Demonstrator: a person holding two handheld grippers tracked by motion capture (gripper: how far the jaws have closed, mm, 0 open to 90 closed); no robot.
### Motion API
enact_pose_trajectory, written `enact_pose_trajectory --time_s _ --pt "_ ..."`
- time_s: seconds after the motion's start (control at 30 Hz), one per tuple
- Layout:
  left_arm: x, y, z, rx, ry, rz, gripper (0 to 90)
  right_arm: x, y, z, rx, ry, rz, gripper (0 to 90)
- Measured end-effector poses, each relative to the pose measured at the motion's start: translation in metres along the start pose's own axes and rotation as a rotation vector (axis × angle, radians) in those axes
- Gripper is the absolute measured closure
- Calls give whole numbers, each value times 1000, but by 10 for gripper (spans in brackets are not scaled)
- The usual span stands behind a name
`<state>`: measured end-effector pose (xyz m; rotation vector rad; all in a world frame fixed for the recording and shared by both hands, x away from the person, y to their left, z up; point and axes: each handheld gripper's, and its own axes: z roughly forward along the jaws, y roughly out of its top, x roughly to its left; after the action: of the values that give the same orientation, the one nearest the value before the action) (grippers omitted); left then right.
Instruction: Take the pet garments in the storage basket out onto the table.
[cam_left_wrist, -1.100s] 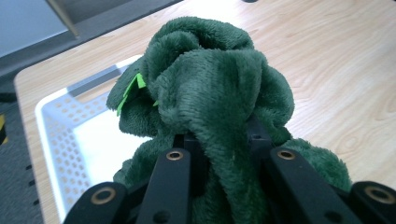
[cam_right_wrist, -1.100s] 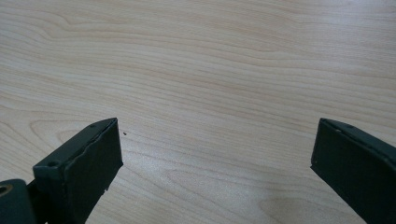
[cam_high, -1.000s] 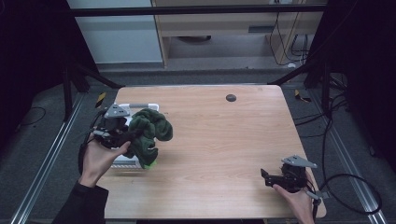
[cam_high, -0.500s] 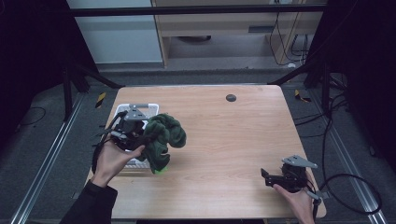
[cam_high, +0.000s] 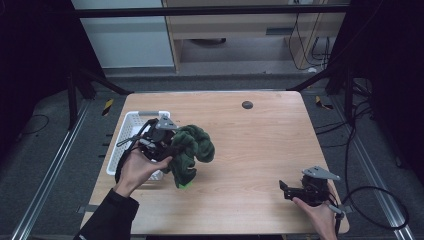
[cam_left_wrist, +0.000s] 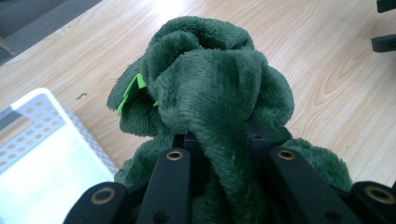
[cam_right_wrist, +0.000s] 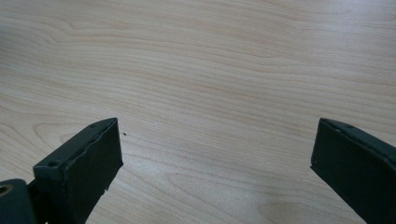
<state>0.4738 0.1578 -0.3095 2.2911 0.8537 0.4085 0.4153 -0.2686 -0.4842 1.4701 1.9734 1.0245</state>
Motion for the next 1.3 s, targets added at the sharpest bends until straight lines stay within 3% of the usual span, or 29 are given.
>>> enact_pose_trajectory --time_s 0.73,1.3 --pt "-28 29 45 52 -60 70 766 0 0 0 -19 -6 -24 23" --pt "-36 35 85 97 -76 74 766 0 -1 0 -26 -14 -37 25"
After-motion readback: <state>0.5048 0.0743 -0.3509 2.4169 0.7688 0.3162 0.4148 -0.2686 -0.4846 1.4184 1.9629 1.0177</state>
